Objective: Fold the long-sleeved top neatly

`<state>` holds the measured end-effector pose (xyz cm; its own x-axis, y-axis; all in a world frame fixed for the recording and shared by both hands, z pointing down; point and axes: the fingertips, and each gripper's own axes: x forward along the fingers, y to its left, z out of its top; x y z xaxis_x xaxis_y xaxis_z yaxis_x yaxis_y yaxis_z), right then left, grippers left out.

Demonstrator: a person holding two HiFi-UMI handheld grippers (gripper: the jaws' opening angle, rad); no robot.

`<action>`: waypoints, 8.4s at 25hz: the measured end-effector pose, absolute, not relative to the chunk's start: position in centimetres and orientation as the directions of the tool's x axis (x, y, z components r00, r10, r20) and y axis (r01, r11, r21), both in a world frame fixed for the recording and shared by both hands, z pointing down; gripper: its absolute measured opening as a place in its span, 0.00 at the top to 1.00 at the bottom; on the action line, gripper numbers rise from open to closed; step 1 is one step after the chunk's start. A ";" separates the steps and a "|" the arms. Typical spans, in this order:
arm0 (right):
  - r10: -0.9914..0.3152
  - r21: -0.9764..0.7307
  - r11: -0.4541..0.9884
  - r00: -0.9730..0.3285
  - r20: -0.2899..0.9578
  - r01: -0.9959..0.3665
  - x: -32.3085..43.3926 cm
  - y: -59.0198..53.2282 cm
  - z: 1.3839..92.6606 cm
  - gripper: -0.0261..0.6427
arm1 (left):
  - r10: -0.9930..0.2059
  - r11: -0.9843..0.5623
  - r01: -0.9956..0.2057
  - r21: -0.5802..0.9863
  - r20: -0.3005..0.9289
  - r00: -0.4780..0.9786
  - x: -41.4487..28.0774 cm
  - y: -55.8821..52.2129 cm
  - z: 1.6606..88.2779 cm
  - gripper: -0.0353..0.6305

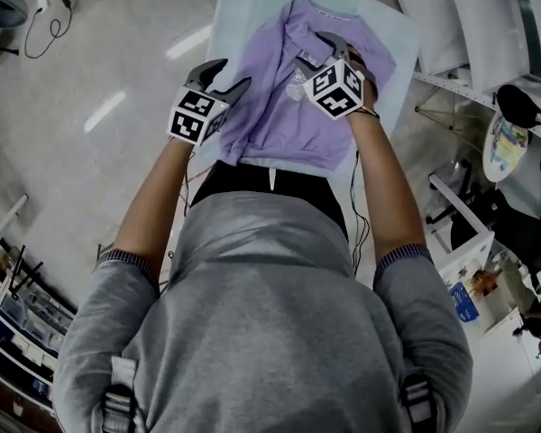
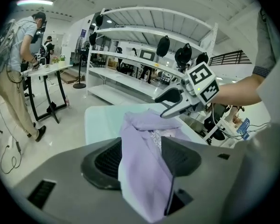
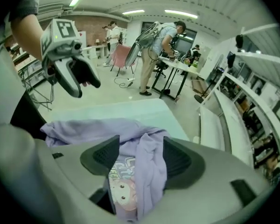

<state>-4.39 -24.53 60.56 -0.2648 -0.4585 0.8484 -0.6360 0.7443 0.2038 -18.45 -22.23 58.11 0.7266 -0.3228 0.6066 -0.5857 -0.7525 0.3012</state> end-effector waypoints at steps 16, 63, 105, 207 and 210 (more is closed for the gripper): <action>-0.588 0.028 0.547 -0.361 0.724 -0.837 -5.3 -11.5 54.3 0.50 | -0.268 -0.776 -0.564 0.282 0.662 0.700 -20.3 -9.5 60.0 0.51; -0.612 -0.150 0.456 -0.432 0.663 -0.877 -11.9 6.4 57.3 0.50 | -0.568 -0.610 -0.792 -0.004 0.700 0.433 -29.3 -1.9 62.6 0.90; -0.648 -0.012 0.379 -0.274 0.711 -0.926 -13.7 -15.3 50.2 0.50 | -0.572 -0.408 -0.805 0.431 0.567 0.593 -42.3 -30.9 49.6 0.90; -0.435 -0.238 0.025 -0.224 0.872 -0.971 7.1 6.6 69.0 0.57 | -0.084 -0.737 -0.615 0.282 0.864 0.496 -18.5 -5.7 68.1 0.62; -0.426 -0.222 0.023 -0.210 0.880 -0.975 5.8 8.6 69.2 0.57 | -0.058 -0.745 -0.596 0.300 0.861 0.505 -19.4 -3.4 68.4 0.62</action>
